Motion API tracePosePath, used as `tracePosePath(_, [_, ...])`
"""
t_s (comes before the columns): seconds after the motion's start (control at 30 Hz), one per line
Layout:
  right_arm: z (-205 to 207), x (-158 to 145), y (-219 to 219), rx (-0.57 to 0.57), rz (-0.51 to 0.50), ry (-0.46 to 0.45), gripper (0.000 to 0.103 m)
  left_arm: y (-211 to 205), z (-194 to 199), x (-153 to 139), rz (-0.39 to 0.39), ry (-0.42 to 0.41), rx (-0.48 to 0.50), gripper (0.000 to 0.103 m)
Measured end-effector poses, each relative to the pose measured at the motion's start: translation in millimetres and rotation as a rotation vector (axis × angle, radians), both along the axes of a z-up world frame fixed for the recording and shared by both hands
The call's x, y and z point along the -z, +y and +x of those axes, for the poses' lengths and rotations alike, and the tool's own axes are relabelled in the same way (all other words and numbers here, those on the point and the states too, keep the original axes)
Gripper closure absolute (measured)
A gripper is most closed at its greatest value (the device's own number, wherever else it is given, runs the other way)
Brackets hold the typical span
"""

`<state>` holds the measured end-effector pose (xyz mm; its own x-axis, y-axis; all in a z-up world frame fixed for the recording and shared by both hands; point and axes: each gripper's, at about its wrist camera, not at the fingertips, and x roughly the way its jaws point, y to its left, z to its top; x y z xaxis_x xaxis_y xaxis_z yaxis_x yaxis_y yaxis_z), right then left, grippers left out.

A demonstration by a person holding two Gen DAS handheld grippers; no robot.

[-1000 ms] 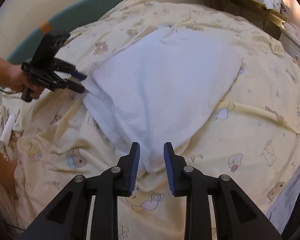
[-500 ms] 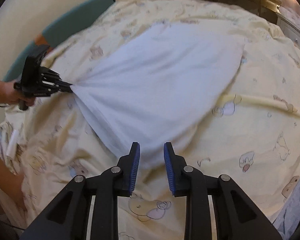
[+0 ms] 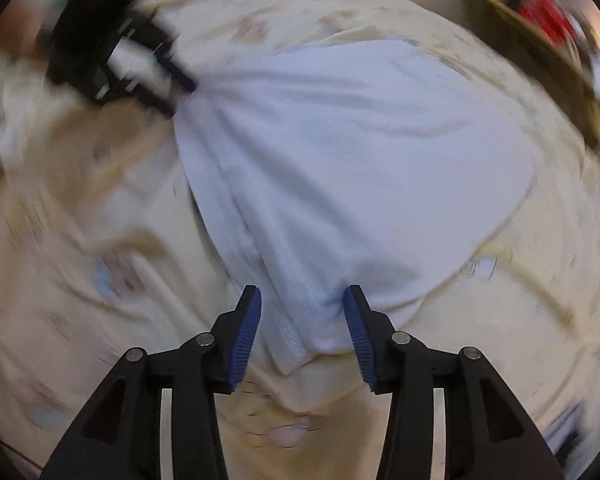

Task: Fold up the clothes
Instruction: 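Lift the white shirt off the duvet with both grippers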

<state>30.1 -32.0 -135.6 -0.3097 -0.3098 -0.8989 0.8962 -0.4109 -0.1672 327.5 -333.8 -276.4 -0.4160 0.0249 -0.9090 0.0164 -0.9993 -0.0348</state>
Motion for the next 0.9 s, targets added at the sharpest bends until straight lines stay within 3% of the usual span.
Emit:
tracePosePath(0.03, [0.7, 0.7, 0.4, -0.005, 0.000, 0.017, 0.070, -1.3, -3.0, 8.0, 0.000, -0.035, 0.006, 0.067])
tracePosePath(0.07, [1.3, 1.4, 0.8, -0.010, 0.001, 0.034, 0.079, -3.1, -3.0, 7.4, 0.006, -0.035, 0.008, 0.073])
tracePosePath(0.1, [2.2, 1.4, 2.3, -0.014, 0.000, 0.038, 0.100, -7.7, -0.6, 4.8, 0.022, -0.031, -0.003, 0.089])
tracePosePath(0.2, [5.5, -1.9, 10.5, -0.021, -0.011, -0.002, 0.101, -17.1, 10.8, -1.5, 0.050, -0.023, -0.033, 0.100])
tracePosePath(0.3, [8.8, -5.1, 18.6, -0.028, -0.021, -0.042, 0.101, -18.5, 25.5, 6.7, 0.037, -0.071, -0.045, 0.102])
tracePosePath(0.47, [14.3, -10.6, 32.3, -0.039, -0.038, -0.108, 0.100, -24.4, 37.1, -3.3, 0.082, -0.039, -0.086, 0.102])
tracePosePath(0.57, [13.6, -16.0, 41.5, -0.030, -0.108, -0.277, 0.100, -23.7, 32.5, -23.6, 0.124, 0.040, -0.066, 0.102])
tracePosePath(0.63, [15.7, -21.5, 47.1, -0.012, -0.133, -0.283, 0.099, -27.4, 26.5, -34.3, 0.154, 0.082, -0.077, 0.095])
tracePosePath(0.7, [12.1, -27.0, 54.2, 0.030, -0.172, -0.295, 0.097, -48.5, 27.3, -37.8, 0.208, 0.127, -0.149, 0.067])
tracePosePath(0.77, [-10.2, -31.7, 66.5, 0.153, -0.252, -0.329, 0.088, -67.3, 20.4, -35.3, 0.253, 0.162, -0.268, 0.053])
tracePosePath(0.9, [-40.7, -31.2, 82.8, 0.348, -0.330, -0.356, 0.085, -116.3, 33.8, -23.3, 0.357, 0.236, -0.460, 0.053])
